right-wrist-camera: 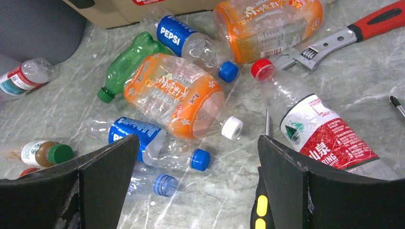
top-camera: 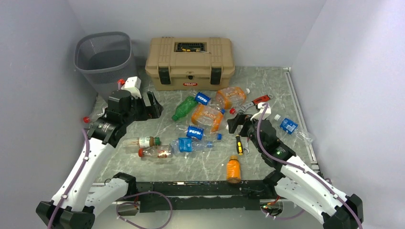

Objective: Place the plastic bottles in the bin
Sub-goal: Pick up the plastic bottle at the center of the board.

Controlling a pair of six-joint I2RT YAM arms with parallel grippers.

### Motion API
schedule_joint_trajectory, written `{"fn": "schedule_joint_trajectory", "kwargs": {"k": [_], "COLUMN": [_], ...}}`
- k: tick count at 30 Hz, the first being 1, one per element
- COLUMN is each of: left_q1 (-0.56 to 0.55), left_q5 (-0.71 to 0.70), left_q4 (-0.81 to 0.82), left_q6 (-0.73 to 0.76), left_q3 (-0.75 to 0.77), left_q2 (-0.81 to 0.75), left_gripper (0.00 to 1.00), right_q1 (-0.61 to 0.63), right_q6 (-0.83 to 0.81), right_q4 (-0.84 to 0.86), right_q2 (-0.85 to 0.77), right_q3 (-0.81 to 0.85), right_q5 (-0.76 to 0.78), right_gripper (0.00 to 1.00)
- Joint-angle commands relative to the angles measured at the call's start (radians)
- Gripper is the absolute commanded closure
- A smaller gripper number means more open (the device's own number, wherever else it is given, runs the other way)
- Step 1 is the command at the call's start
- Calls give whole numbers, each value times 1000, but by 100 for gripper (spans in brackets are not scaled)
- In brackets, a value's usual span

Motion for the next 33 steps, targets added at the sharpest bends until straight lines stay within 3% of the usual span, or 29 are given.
{"fn": "schedule_joint_trajectory", "kwargs": {"k": [1, 7, 14, 20, 24, 29, 33], "left_q1": [3, 3, 3, 3, -6, -14, -20], "left_q5": [16, 14, 12, -16, -29, -28, -28], "left_q4": [22, 38, 36, 38, 24, 24, 25], "left_q6": [13, 18, 26, 23, 24, 21, 19], "left_q3": [15, 1, -2, -16, -11, -14, -13], "left_q2": [-22, -50, -56, -62, -63, -71, -68], "left_gripper": [1, 1, 1, 1, 1, 1, 1], "right_q1": [0, 0, 0, -14, -110, -319, -391], "right_q6": [-22, -31, -12, 102, 128, 155, 140], "right_q4": [1, -15, -87, -291, -289, -277, -271], "right_q2": [-25, -46, -125, 12, 16, 1, 35], "right_q3": [37, 40, 61, 179, 153, 110, 80], "right_q5": [35, 38, 146, 267, 207, 82, 73], "right_gripper": [0, 0, 1, 4, 8, 9, 4]}}
